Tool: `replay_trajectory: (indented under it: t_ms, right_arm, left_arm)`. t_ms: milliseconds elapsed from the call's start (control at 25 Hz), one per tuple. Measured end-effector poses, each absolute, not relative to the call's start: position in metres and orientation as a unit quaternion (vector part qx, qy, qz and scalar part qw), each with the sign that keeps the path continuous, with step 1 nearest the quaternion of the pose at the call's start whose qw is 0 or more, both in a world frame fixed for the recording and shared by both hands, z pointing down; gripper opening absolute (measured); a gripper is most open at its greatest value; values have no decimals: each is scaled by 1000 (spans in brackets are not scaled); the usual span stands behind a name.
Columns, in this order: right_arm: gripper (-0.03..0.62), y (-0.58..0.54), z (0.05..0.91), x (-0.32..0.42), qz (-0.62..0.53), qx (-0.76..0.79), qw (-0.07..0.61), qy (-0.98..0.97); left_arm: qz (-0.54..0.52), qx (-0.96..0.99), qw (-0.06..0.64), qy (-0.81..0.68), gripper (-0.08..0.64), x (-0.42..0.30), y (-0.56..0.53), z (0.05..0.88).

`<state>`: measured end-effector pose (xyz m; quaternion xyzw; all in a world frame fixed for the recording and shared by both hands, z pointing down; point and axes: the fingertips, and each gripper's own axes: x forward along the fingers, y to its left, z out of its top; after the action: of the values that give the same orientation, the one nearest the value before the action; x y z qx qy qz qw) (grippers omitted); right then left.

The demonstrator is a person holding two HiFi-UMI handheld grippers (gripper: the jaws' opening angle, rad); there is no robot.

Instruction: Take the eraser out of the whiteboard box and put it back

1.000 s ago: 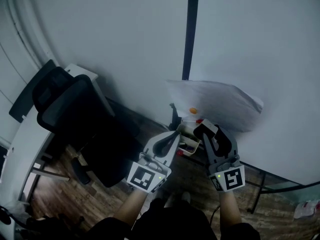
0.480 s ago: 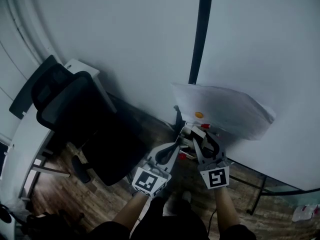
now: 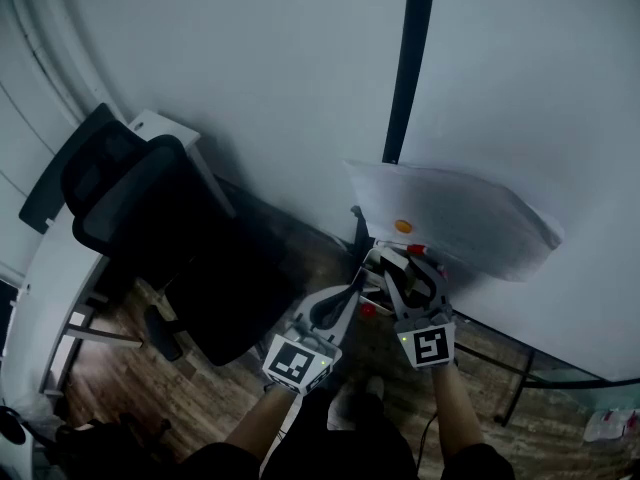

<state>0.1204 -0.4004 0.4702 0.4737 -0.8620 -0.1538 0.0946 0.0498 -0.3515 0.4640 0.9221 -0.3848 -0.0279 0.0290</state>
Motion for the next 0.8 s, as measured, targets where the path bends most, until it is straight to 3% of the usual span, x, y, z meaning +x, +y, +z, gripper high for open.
replay_trajectory:
  t_ms: [400, 640, 800]
  right_arm:
    - [146, -415, 517, 108, -136, 455, 175, -862]
    - [218, -414, 514, 105, -108, 446, 151, -875]
    - [222, -414, 511, 105, -114, 444, 153, -876]
  left_arm:
    - [-22, 918, 41, -395, 5, 39, -350, 473]
    - [-19, 916, 40, -398, 5, 34, -351, 476]
    - [-19, 917, 37, -396, 5, 36, -350, 476]
